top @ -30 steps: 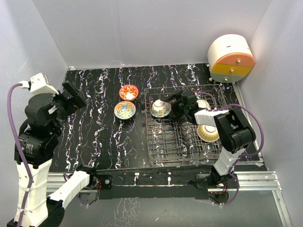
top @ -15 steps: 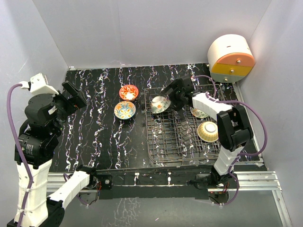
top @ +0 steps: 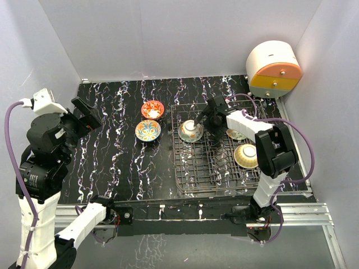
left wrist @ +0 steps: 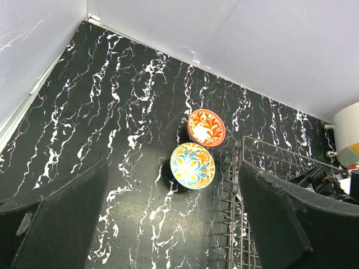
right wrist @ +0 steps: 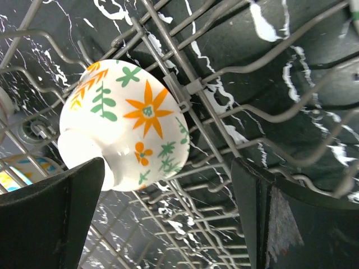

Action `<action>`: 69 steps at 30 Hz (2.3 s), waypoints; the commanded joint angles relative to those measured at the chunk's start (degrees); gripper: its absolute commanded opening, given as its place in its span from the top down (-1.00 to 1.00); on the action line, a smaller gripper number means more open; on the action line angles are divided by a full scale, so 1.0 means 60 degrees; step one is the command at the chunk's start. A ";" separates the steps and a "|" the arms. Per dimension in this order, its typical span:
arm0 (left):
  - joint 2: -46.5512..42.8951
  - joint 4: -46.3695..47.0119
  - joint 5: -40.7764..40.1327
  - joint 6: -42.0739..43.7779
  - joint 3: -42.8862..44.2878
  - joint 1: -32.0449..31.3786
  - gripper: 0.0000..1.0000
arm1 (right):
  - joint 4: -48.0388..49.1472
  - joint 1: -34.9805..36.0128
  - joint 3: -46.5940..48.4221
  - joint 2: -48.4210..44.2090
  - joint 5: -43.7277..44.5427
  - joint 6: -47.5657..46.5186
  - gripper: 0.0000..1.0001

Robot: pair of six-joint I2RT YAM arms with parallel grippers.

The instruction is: Load the bowls into the dish rack

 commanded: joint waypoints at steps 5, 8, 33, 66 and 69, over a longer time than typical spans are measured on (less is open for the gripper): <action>0.0104 -0.0358 0.0200 -0.0005 0.0593 -0.0025 -0.94 | -0.0728 0.0984 0.1422 -0.1655 0.0950 -0.2231 -0.97; 0.0061 -0.0348 0.0143 -0.0093 0.0665 -0.0027 -0.94 | -0.0701 0.1679 0.2101 -0.1528 0.0642 -0.2604 -0.98; -0.0814 -0.1197 -0.2184 -0.0029 0.1852 -0.0023 -0.92 | -0.2552 0.5891 0.9641 0.5437 0.2337 -0.6409 -0.72; -0.0682 -0.0631 -0.2096 0.0282 0.0944 -0.0022 -0.94 | -0.0177 0.5823 0.8704 0.5508 0.0712 -0.8438 0.85; -0.0684 -0.0549 -0.1998 0.0204 0.0910 -0.0023 -0.94 | 0.0734 0.5709 0.8112 0.4546 -0.0959 -0.7960 0.85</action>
